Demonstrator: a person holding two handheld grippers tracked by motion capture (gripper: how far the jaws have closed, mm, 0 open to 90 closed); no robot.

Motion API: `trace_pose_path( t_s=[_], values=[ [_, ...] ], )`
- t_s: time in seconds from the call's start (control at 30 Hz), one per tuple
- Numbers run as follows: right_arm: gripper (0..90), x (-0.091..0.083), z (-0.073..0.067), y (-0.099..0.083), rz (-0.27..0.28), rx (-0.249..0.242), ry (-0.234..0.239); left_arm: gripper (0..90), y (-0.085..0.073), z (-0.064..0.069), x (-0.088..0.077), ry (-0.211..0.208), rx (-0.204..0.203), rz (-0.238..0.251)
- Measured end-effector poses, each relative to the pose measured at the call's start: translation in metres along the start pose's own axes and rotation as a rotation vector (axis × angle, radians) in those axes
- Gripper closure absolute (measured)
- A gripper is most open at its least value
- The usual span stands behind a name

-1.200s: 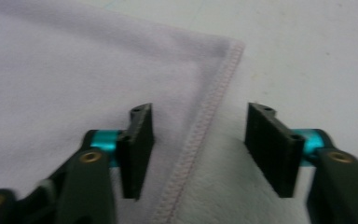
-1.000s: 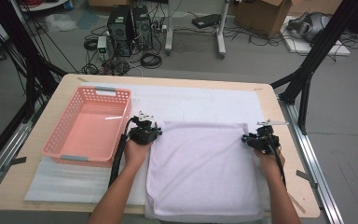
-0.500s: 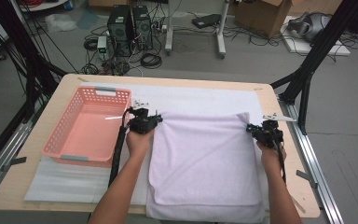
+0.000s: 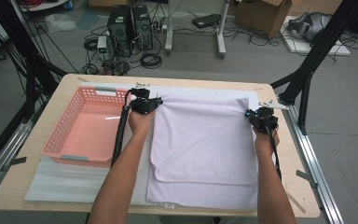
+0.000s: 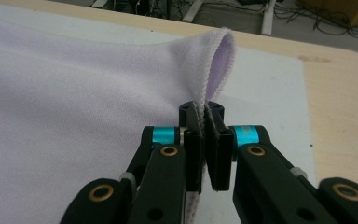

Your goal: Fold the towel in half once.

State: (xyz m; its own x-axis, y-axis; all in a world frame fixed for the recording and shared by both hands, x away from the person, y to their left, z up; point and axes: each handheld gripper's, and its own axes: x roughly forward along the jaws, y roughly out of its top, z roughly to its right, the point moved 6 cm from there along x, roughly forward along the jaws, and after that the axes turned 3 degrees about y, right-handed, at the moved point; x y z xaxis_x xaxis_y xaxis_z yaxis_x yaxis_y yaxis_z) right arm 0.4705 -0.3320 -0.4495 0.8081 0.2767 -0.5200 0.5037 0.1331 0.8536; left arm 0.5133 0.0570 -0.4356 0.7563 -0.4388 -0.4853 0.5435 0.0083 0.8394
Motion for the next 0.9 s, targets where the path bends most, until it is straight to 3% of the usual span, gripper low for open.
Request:
trace_pose_path(
  t_s=[0.1,0.17,0.27,0.3,0.43,0.57,0.63,0.7,0.77,0.9],
  values=[
    [79.1,0.006,0.000,-0.003,-0.004,0.030,-0.003,80.5,-0.004,0.004,0.001,-0.030,0.060,0.022],
    [68.4,0.007,0.001,-0.005,-0.016,0.050,-0.002,64.9,-0.008,0.005,0.001,-0.036,0.066,0.035],
    [61.3,0.004,-0.001,-0.004,-0.016,0.050,0.015,58.0,-0.012,0.007,0.001,-0.052,0.053,0.027],
    [59.8,0.003,-0.003,-0.003,-0.017,0.050,0.024,56.2,-0.017,0.010,0.001,-0.081,0.050,-0.005],
    [56.6,-0.004,-0.008,-0.003,-0.014,0.044,0.049,56.2,-0.020,0.016,-0.003,-0.102,0.053,0.024],
    [52.6,-0.012,-0.011,-0.004,-0.043,0.051,0.076,53.6,-0.029,0.020,-0.012,-0.125,0.059,-0.007],
    [52.6,-0.018,-0.014,-0.003,-0.060,0.036,0.108,55.4,-0.029,0.024,-0.022,-0.136,0.075,0.057],
    [53.5,-0.023,-0.016,-0.003,-0.078,-0.002,0.114,56.4,-0.030,0.026,-0.029,-0.146,0.082,0.064],
    [54.1,-0.028,-0.017,-0.004,-0.085,-0.005,0.127,55.5,-0.030,0.026,-0.036,-0.153,0.089,0.059],
    [54.1,-0.041,-0.019,-0.004,-0.066,-0.014,0.153,54.6,-0.030,0.030,-0.050,-0.167,0.093,0.096]
  ],
)
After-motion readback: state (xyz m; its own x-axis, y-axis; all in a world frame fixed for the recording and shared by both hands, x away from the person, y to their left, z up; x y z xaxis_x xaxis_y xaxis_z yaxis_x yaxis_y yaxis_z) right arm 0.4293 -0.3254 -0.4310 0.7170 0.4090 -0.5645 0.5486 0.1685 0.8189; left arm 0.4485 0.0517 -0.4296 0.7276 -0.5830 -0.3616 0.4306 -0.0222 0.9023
